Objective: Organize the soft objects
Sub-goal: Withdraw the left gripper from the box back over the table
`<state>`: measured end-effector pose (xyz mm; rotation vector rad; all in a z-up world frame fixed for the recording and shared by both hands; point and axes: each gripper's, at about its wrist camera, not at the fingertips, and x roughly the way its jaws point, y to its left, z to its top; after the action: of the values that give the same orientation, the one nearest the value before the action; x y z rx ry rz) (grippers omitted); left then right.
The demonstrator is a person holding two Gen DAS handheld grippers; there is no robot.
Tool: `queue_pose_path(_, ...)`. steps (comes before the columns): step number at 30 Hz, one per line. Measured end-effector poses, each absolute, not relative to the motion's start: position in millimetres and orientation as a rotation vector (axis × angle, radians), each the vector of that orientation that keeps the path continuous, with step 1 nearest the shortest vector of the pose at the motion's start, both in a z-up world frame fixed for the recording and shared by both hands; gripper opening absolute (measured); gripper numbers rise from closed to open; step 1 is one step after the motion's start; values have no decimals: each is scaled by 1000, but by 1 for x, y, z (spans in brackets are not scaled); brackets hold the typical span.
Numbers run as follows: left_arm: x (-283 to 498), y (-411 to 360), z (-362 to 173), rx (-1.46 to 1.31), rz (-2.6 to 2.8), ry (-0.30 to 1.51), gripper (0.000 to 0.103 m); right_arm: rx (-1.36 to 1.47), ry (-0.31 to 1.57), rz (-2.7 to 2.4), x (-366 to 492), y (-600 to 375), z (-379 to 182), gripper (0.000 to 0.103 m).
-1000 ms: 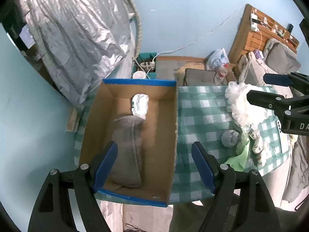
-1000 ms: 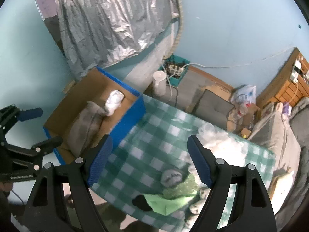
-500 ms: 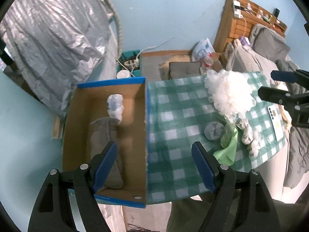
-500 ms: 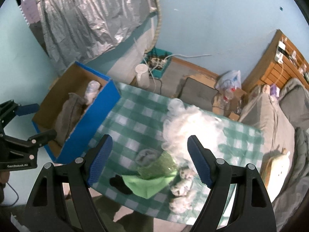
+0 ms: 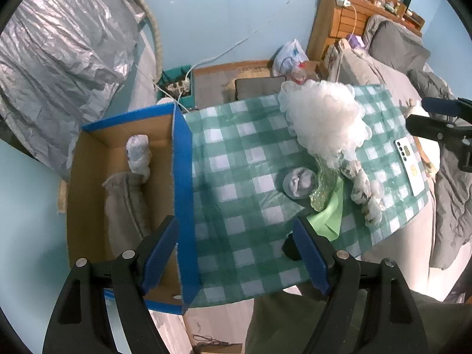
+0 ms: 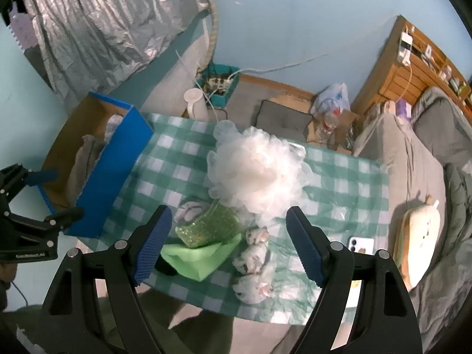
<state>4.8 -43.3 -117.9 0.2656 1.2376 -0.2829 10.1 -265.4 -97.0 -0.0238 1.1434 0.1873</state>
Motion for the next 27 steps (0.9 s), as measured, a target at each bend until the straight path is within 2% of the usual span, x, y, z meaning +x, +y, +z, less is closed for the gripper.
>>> queue_pose_path(11, -1, -56, -146, 239, -289, 1316, 80, 19, 1176, 159, -1, -288, -114, 80)
queue_pose_path(27, -14, -70, -199, 283, -305, 1404, 80, 5, 1251, 163, -14, -298, -168, 80)
